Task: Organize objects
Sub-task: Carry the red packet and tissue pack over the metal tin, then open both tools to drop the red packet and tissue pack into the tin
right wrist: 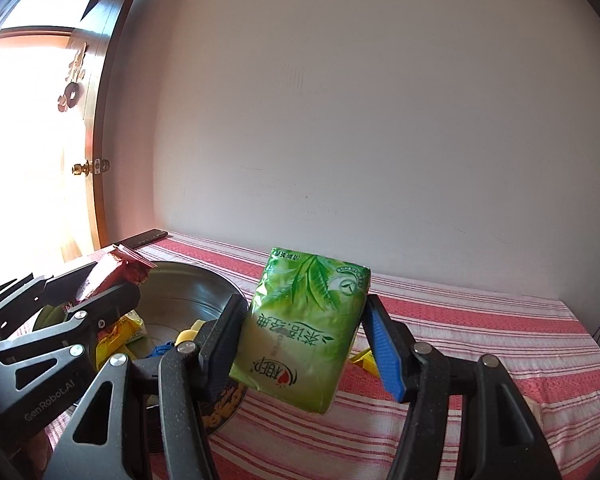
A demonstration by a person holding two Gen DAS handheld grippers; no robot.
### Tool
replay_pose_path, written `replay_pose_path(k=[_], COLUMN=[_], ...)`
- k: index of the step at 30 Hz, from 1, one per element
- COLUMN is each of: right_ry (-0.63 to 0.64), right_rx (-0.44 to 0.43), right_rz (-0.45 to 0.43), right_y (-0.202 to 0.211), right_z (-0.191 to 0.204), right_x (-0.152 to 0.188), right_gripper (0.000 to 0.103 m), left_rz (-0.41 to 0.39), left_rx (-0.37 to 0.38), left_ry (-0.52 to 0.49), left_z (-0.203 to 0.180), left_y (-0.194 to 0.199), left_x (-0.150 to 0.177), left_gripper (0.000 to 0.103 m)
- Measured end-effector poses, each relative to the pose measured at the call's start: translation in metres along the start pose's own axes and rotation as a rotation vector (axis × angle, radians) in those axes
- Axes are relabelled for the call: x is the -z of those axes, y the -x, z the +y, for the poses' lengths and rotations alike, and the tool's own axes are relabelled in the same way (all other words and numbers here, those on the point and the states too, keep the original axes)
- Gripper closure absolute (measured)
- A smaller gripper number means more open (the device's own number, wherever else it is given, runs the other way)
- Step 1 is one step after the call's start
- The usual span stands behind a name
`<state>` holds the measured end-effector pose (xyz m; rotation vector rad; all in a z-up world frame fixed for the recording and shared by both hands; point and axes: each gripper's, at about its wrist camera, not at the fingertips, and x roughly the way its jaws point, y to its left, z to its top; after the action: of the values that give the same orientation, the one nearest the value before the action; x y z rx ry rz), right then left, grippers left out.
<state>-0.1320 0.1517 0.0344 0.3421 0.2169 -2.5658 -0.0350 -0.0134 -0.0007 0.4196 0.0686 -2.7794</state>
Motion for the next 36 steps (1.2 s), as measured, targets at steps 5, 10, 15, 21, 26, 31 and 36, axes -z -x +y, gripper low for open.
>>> replay_pose_path(k=[5, 10, 15, 21, 26, 31, 36], right_ry=[0.024, 0.041, 0.063, 0.087, 0.105, 0.106, 0.115], right_rx=[-0.032, -0.067, -0.106, -0.150, -0.173, -0.205, -0.219], right_rz=[0.004, 0.019, 0.048, 0.093, 0.132, 0.174, 0.199], right_y=[-0.007, -0.018, -0.034, -0.057, -0.073, -0.085, -0.092], right_z=[0.016, 0.027, 0.042, 0.063, 0.079, 0.088, 0.095], right_x=[-0.008, -0.013, -0.016, -0.017, -0.016, -0.013, -0.011], right_gripper=[0.041, 0.041, 0.041, 0.041, 0.041, 0.041, 0.041], left_rz=[0.018, 0.044, 0.078, 0.120, 0.160, 0.208, 0.219], left_rx=[-0.036, -0.079, -0.128, -0.147, -0.160, -0.154, -0.161], left_ry=[0.008, 0.026, 0.039, 0.044, 0.032, 0.041, 0.041], left_z=[0.015, 0.035, 0.056, 0.074, 0.083, 0.092, 0.098], left_y=[-0.005, -0.014, -0.025, -0.041, -0.050, -0.059, -0.061], left_x=[0.000, 0.001, 0.003, 0.007, 0.009, 0.011, 0.011], left_gripper=[0.062, 0.062, 0.062, 0.062, 0.062, 0.062, 0.062])
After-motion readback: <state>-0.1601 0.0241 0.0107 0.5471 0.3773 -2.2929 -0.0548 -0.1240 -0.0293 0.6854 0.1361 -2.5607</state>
